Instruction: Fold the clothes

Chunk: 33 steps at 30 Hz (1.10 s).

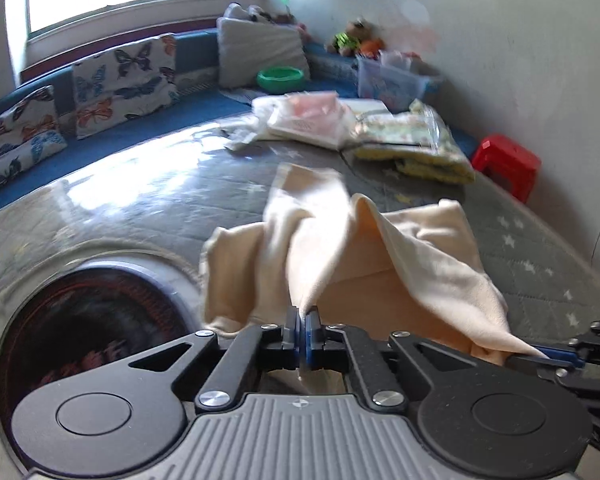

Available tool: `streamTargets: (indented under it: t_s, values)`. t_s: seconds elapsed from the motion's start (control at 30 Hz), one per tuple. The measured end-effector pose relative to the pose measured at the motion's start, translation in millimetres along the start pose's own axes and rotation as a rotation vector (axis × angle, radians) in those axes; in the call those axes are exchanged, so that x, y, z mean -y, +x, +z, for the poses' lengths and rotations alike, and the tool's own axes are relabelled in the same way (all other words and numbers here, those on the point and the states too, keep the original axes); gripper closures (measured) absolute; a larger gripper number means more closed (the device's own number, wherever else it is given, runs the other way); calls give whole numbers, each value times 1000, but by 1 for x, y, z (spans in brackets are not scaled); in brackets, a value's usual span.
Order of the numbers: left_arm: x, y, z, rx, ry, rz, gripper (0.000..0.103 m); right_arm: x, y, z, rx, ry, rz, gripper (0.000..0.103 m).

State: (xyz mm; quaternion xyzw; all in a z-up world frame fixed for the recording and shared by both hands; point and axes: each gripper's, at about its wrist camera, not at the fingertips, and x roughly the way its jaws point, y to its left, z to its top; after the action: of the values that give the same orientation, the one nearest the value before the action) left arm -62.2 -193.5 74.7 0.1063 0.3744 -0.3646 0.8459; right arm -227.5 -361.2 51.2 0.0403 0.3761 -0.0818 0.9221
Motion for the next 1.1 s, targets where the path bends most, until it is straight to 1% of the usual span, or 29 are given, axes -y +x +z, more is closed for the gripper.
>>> streamTargets:
  t_s: [0.1, 0.2, 0.33, 0.43, 0.47, 0.53, 0.63, 0.67, 0.73, 0.8, 0.83, 0.87, 0.9, 0.97, 1.1]
  values:
    - [-11, -16, -15, 1, -28, 4, 100, -2, -2, -4, -7, -7, 6, 96]
    - [-19, -28, -32, -14, -63, -6, 100, -5, -5, -8, -22, -22, 15, 96]
    - [-24, -39, -50, -35, -70, -19, 100, -10, -10, -15, -55, -49, 38, 95]
    - [-28, -41, -58, -59, -70, -24, 100, -12, -16, -19, -71, -74, 48, 94]
    - [-30, -42, -60, -66, -69, -27, 100, -12, -19, -19, -72, -79, 50, 92]
    - [-30, -44, -62, -75, -66, -40, 96, -12, -26, -17, -62, -83, 56, 90]
    - [-25, -46, -58, -61, -36, -36, 91, -14, -31, -8, -28, -119, 52, 89]
    - [-22, -45, -55, -54, -26, -36, 89, -16, -30, -3, -18, -134, 47, 87]
    - [-14, -42, -49, -45, 2, -32, 83, -21, -22, 7, -1, -163, 43, 85]
    - [-4, -38, -44, -34, 40, -21, 70, -31, -10, 18, 24, -216, 48, 79]
    - [1, -35, -42, -29, 66, -18, 67, -35, -5, 21, 31, -237, 48, 79]
    - [6, -32, -39, -25, 92, -22, 62, -40, 1, 25, 40, -263, 45, 78]
    - [9, -28, -36, -24, 110, -22, 60, -46, 8, 29, 52, -295, 39, 77]
    - [14, -15, -31, -36, 136, -11, 60, -55, 22, 36, 71, -353, 27, 66]
    - [18, 6, -24, -50, 168, -6, 60, -60, 45, 47, 70, -398, 21, 68]
